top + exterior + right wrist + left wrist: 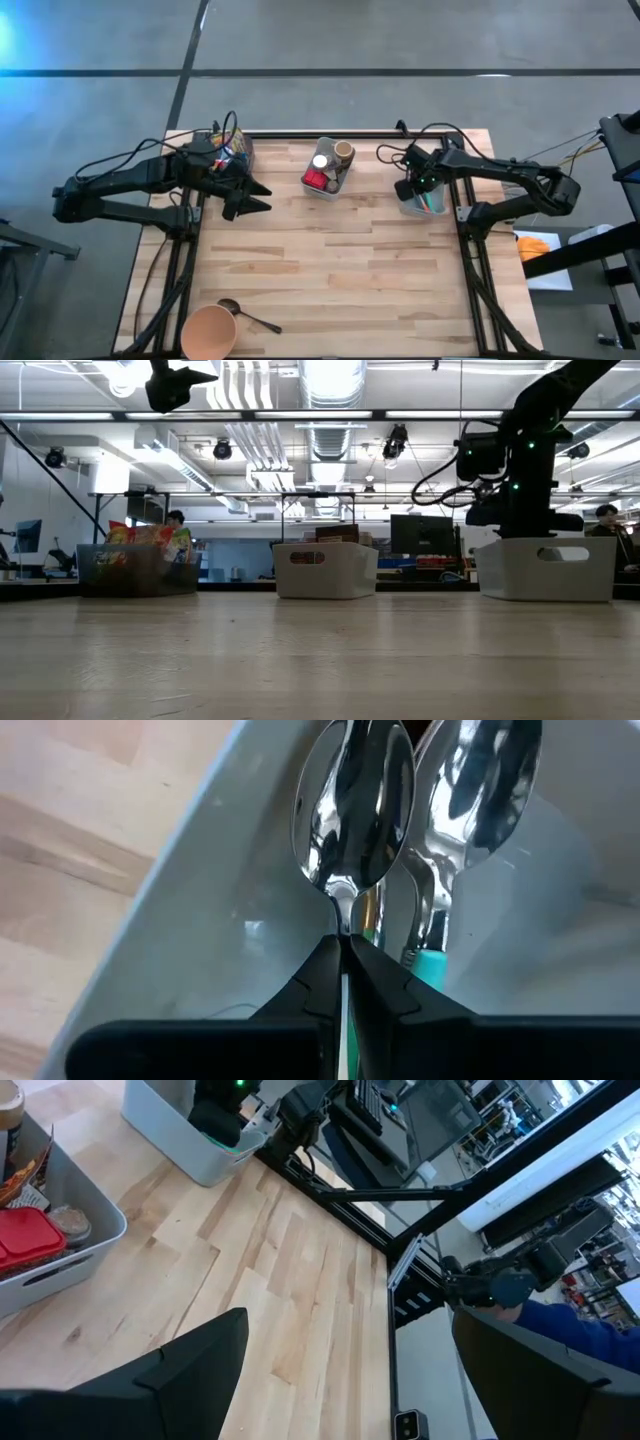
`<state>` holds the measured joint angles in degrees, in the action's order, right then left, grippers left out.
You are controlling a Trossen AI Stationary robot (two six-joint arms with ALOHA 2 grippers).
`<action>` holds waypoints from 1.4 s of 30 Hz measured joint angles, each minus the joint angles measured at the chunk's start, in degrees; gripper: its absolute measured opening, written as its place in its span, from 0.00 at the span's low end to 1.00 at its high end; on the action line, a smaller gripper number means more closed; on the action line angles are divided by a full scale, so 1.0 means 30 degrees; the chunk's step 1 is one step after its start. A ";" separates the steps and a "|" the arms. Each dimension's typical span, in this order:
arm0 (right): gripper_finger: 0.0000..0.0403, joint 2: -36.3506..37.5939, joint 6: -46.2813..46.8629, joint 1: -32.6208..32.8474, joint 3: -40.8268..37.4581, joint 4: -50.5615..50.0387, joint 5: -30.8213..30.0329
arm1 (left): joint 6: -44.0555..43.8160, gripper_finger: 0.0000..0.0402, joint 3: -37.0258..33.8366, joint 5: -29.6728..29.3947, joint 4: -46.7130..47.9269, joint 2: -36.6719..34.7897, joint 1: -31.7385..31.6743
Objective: Pick & Place Food Item
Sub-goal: Put the orange spoon into the right gray bin, then put the black spoon into the right gray bin
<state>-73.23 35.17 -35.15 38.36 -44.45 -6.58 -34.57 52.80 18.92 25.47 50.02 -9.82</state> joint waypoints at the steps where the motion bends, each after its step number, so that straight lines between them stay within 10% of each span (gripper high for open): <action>1: 0.02 0.0000 0.0002 0.0004 -0.0135 0.0147 -0.0068 | 0.0000 0.88 0.0000 0.0000 0.0000 0.0000 0.0000; 23: 0.04 0.0012 -0.0169 -0.0003 -0.0480 0.0515 0.0614 | 0.0007 0.88 0.0000 0.0248 0.0009 0.0000 0.0007; 35: 0.48 0.0015 -0.0721 0.0004 -0.0378 0.0438 0.1985 | -0.1012 0.88 0.0107 0.0801 0.0029 0.0127 0.0007; 42: 0.57 0.0021 -0.0818 0.0067 0.0875 -0.0850 0.2356 | -0.1211 0.88 0.0960 0.0801 0.0076 0.1208 0.0007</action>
<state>-73.17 32.72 -34.95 40.99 -47.00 0.48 -38.20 55.68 21.32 25.70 53.64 -9.80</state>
